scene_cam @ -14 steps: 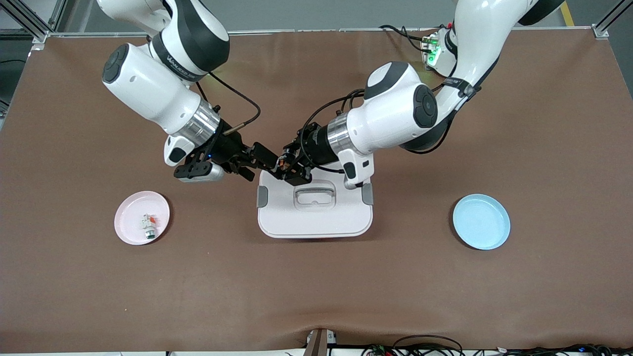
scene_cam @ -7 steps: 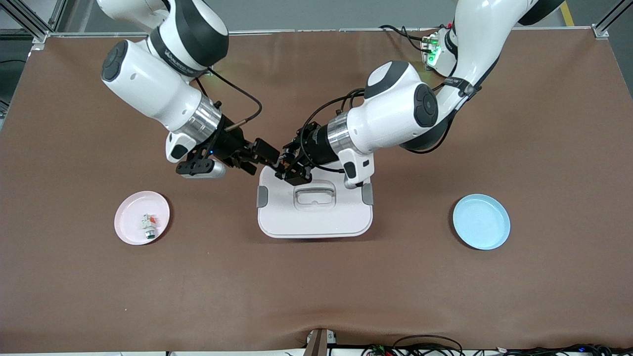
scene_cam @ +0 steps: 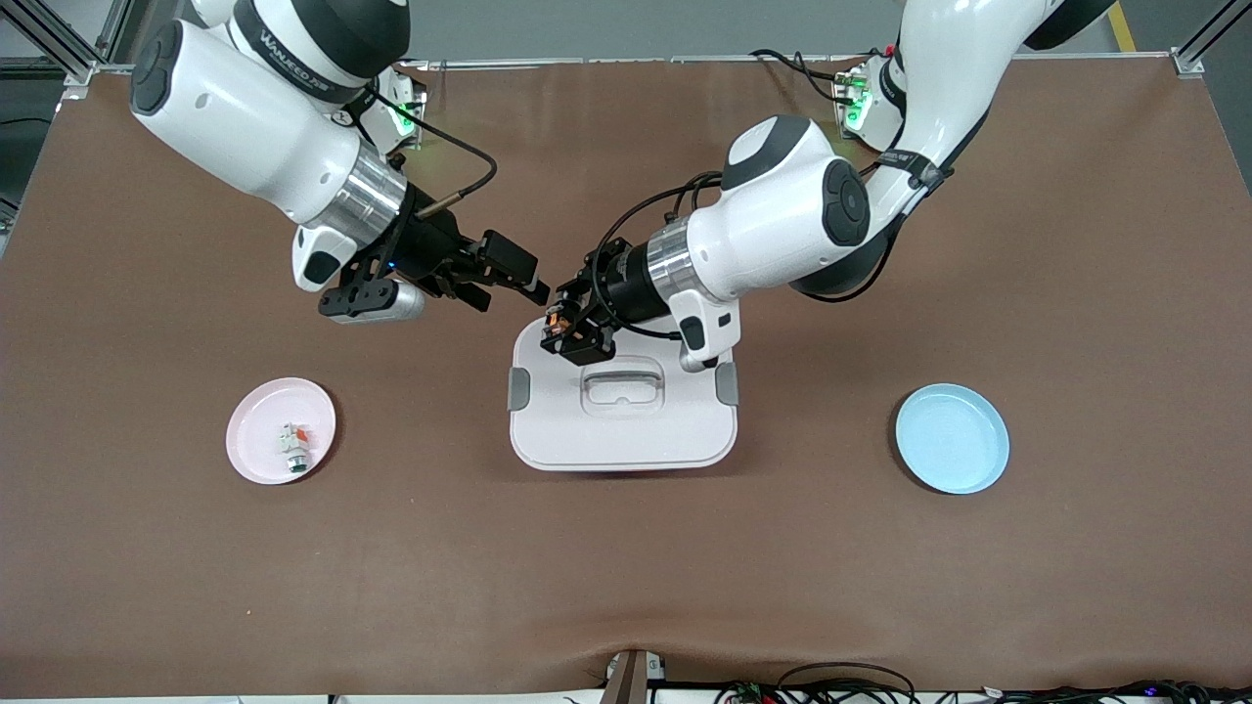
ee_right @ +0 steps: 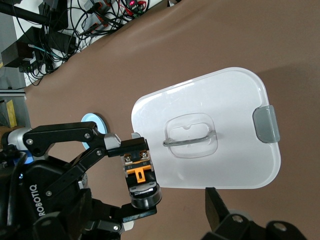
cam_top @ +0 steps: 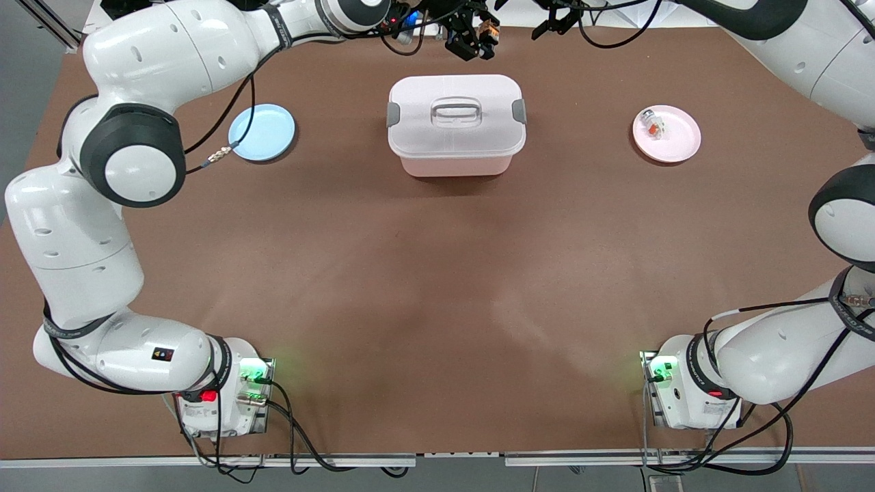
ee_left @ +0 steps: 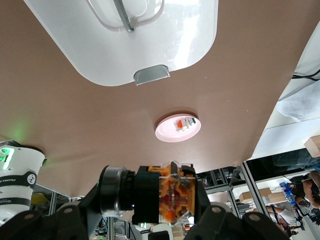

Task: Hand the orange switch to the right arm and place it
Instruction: 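Close the right gripper on the orange switch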

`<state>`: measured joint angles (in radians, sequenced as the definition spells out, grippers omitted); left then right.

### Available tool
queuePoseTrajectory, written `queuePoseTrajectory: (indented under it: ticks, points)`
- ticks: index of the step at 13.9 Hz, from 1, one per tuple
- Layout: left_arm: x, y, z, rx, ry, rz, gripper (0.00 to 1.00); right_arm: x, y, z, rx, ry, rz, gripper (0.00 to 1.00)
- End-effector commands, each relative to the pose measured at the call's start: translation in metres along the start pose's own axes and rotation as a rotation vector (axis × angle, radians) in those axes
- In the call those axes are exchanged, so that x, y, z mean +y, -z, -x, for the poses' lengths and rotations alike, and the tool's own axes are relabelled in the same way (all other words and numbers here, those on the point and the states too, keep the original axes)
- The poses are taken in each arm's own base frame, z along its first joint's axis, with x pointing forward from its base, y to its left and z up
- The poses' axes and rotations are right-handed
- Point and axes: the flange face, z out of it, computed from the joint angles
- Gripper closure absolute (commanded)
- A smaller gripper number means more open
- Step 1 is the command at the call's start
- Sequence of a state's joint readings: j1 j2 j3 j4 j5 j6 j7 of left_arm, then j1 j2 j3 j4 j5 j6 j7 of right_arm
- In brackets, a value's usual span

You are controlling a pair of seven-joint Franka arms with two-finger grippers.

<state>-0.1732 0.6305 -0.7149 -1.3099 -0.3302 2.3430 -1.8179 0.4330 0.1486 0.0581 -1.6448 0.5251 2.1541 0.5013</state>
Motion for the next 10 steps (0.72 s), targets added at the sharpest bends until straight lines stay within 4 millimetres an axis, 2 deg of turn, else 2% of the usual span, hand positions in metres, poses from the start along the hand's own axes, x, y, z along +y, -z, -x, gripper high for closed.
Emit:
queuePoseTrajectory:
  ticks: [1,4,10]
  points:
    - [-0.001,0.006,0.008,0.003,0.015,0.006,0.91,-0.006,-0.015,0.01,0.03,-0.002,-0.007,0.0]
    - [-0.001,0.006,0.008,0.003,0.015,0.006,0.91,-0.015,-0.035,0.016,0.045,-0.002,-0.017,0.0]
    - [-0.001,0.005,0.007,0.003,0.017,0.004,0.91,-0.001,-0.057,0.011,0.04,0.025,0.044,0.0]
